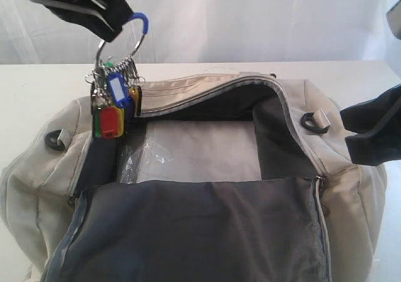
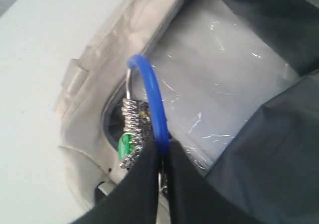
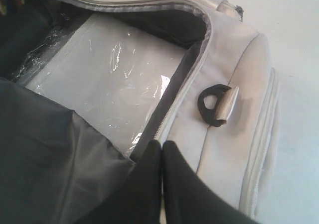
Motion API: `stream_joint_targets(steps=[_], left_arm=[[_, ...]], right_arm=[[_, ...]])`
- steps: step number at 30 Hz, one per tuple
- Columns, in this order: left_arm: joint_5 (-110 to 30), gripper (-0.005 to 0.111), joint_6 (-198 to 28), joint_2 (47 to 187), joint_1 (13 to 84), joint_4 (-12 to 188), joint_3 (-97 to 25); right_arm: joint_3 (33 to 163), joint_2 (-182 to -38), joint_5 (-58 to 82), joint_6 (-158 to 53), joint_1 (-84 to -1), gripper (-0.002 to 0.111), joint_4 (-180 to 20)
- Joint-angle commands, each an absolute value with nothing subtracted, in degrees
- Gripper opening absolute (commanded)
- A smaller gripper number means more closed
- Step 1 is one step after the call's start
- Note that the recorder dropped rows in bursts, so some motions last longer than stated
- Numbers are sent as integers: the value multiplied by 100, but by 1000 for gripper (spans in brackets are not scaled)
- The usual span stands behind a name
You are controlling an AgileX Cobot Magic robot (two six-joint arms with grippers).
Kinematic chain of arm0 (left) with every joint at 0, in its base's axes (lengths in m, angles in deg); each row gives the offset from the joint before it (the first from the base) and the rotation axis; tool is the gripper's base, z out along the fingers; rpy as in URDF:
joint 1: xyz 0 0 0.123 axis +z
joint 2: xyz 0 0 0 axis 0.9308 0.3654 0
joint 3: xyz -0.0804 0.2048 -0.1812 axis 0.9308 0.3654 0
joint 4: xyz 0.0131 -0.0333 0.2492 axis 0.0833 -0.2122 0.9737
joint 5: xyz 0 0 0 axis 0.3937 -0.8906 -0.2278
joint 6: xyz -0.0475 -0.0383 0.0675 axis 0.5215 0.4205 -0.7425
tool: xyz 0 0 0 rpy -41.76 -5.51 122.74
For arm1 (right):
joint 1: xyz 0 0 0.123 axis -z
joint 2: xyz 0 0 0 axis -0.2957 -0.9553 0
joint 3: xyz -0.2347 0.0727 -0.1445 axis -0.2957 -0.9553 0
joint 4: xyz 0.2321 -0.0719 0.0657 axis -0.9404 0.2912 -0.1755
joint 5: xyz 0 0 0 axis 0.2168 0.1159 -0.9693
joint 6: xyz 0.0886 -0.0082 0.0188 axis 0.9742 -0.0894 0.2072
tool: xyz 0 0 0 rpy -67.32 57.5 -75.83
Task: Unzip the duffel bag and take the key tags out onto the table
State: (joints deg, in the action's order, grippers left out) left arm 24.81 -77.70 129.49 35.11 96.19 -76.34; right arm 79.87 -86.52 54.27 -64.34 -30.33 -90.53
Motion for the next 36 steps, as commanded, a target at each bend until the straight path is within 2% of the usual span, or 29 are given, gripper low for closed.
stream_joint_targets(steps=[1,10,16,23,26,32,33,36], left_arm=[[2949,0,-7467,12552,3470,10116,-7618],[3020,0,-7098,12112,3480,11141,-7577],[3020,0,-7024,11966,3972,11309,-7054],[2582,0,-7707,12003,4189,9768,-6171],[2180,0,-9120,12206,4189,8515,-5791],[1732,0,-10334,13275,4129,8474,-5400],[1632,1,-10499,13401,4099,8474,-5366],[895,27,-10512,13905,3984,8583,-5325]], right_arm=[[7893,-8632,5359,-6397,-3034,0,-9069],[7820,-8632,5292,-6397,-3034,0,-9069],[7788,-8632,5252,-6436,-3034,0,-9080],[7788,-8632,5241,-6435,-3034,0,-9080],[7783,-8632,5207,-6398,-3034,0,-9080],[7783,-8632,5186,-6396,-3034,0,-9080],[7783,-8632,5186,-6396,-3034,0,-9080],[7783,-8632,5164,-6396,-3034,0,-9080]])
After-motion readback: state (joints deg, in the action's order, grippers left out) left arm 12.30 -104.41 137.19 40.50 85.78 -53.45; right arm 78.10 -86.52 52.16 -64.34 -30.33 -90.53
